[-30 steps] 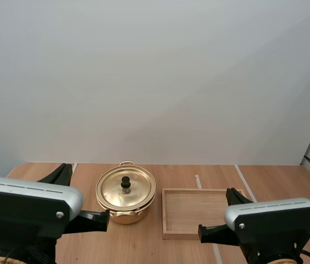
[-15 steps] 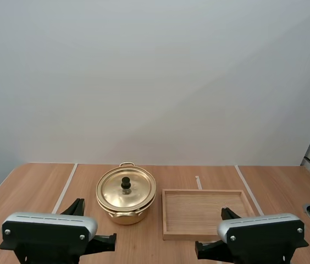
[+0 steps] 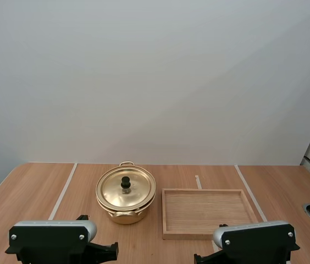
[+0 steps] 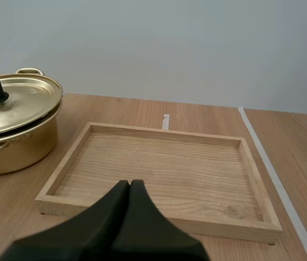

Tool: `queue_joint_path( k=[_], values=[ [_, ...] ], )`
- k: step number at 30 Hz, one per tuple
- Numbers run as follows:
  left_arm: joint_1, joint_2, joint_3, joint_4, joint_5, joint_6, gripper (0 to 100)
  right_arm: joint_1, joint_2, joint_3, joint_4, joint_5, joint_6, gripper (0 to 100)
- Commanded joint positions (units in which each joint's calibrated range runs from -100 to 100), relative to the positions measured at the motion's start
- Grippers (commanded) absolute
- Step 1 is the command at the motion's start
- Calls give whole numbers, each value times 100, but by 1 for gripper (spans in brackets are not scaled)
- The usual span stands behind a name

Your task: Open the lid, put the grape in the pot, and close it

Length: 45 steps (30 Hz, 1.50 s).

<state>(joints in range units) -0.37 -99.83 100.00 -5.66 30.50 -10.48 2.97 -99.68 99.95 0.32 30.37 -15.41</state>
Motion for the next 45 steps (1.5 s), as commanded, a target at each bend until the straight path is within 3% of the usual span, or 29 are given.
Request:
queue_joint_path(
  k=[1,45],
  values=[
    [-2,-17,0,42,-68,-57,0,-35,-32,5,-32,-7,-40,0],
    [5,-17,0,42,-126,-57,0,-41,-32,5,1,-60,-40,0]
  ],
)
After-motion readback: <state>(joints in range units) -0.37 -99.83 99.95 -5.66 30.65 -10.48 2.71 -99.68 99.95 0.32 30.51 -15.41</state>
